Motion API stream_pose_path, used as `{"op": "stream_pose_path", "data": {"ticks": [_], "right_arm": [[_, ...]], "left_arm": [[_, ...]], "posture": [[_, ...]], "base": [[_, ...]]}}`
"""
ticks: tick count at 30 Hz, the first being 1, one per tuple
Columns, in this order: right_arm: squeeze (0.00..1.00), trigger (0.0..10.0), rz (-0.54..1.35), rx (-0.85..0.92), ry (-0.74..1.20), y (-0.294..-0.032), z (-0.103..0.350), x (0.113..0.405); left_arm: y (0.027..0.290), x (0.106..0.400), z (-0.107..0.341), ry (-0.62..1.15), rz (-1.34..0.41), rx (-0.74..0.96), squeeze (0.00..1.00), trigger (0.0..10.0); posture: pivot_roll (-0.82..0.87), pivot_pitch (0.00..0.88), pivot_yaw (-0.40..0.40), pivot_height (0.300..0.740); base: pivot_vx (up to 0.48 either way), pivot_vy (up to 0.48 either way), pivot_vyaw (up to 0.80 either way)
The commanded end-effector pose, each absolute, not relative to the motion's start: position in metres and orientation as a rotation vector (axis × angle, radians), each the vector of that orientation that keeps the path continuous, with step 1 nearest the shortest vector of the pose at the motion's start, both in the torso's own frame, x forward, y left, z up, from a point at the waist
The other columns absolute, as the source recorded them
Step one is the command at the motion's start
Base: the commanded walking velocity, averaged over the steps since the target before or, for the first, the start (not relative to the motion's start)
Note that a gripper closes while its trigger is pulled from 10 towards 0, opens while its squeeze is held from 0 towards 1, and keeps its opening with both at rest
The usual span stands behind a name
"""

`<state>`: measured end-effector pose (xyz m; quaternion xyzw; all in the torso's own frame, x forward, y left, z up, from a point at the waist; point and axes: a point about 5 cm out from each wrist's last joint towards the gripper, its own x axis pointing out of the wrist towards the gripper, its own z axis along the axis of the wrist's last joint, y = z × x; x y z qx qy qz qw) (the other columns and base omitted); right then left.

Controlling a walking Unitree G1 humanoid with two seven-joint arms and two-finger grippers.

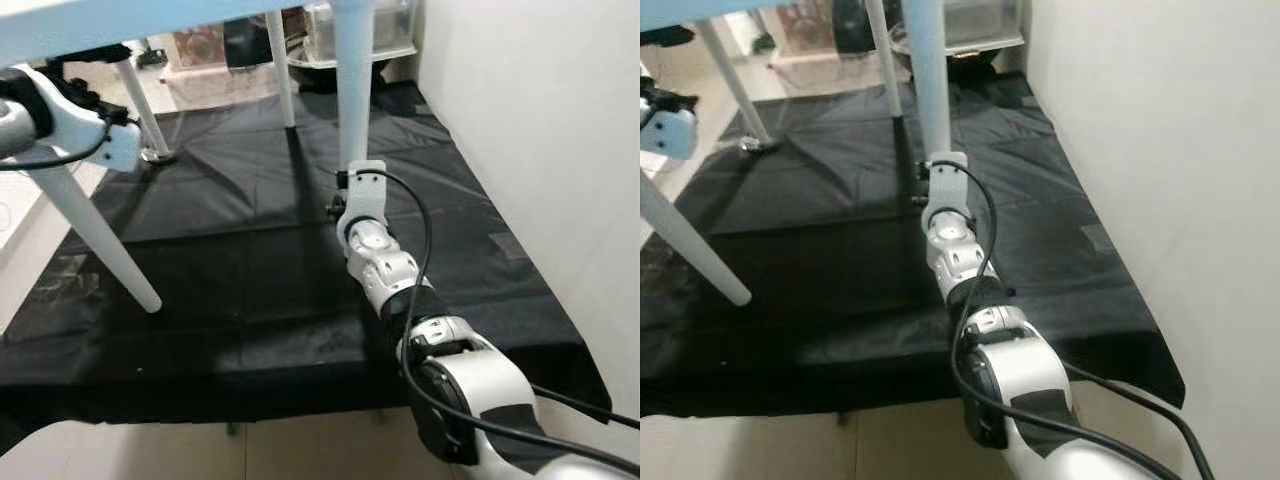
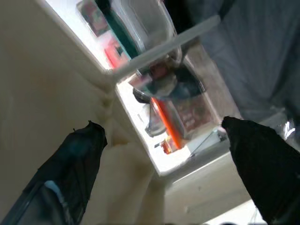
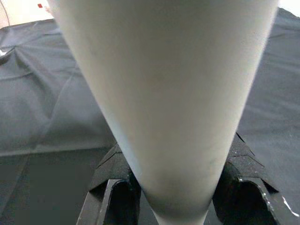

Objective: Building children table

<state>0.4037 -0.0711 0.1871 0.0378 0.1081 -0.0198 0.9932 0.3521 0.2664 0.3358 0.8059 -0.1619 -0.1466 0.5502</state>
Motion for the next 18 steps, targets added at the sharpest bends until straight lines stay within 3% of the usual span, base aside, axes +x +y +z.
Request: {"op": "stream_pose_path", "data": {"ticks": [1, 5, 6, 7, 9, 11, 16, 17, 18], "right_arm": [[0.00, 10.0, -0.126, 0.308, 0.486, -0.089, 0.144, 0.393], [0.00, 10.0, -0.119, 0.309, 0.492, -0.087, 0.144, 0.393], [1.00, 10.0, -0.109, 0.307, 0.475, -0.086, 0.146, 0.393], [1.00, 10.0, -0.100, 0.313, 0.454, -0.085, 0.148, 0.394], [1.00, 10.0, -0.100, 0.313, 0.454, -0.085, 0.148, 0.394], [1.00, 10.0, -0.087, 0.322, 0.418, -0.084, 0.153, 0.395], [1.00, 10.0, -0.040, 0.301, 0.370, -0.079, 0.159, 0.394], [0.00, 10.0, 0.001, 0.327, 0.350, -0.074, 0.164, 0.394], [0.00, 10.0, 0.001, 0.327, 0.350, -0.074, 0.164, 0.394]], "left_arm": [[0.260, 0.351, 0.275, -0.294, -0.590, 1.891, 0.00, 10.0], [0.254, 0.350, 0.266, -0.314, -0.623, 1.874, 0.00, 10.0], [0.241, 0.348, 0.253, -0.336, -0.678, 1.838, 0.00, 10.0], [0.226, 0.343, 0.235, -0.356, -0.758, 1.792, 0.00, 10.0], [0.226, 0.343, 0.235, -0.356, -0.758, 1.792, 0.00, 10.0], [0.207, 0.332, 0.213, -0.383, -0.857, 1.710, 0.00, 10.0], [0.199, 0.322, 0.202, -0.400, -0.871, 1.625, 0.00, 10.0], [0.194, 0.317, 0.197, -0.408, -0.856, 1.567, 0.00, 10.0], [0.194, 0.317, 0.197, -0.408, -0.856, 1.567, 0.00, 10.0]], "posture": [[0.16, 0.059, 0.046, 0.740], [0.16, 0.059, 0.046, 0.740], [0.15, 0.064, 0.039, 0.740], [0.15, 0.066, 0.034, 0.740], [0.15, 0.066, 0.034, 0.740], [0.15, 0.066, 0.034, 0.740], [0.15, 0.065, 0.033, 0.740], [0.14, 0.067, 0.032, 0.740], [0.14, 0.067, 0.032, 0.740]], "base": [[0.000, 0.000, 0.00], [0.000, 0.000, 0.00], [0.000, 0.000, 0.00], [0.000, 0.000, 0.00], [0.000, 0.000, 0.00], [0.000, 0.000, 0.00], [0.000, 0.000, 0.00], [0.000, 0.000, 0.00], [0.000, 0.000, 0.00]]}}
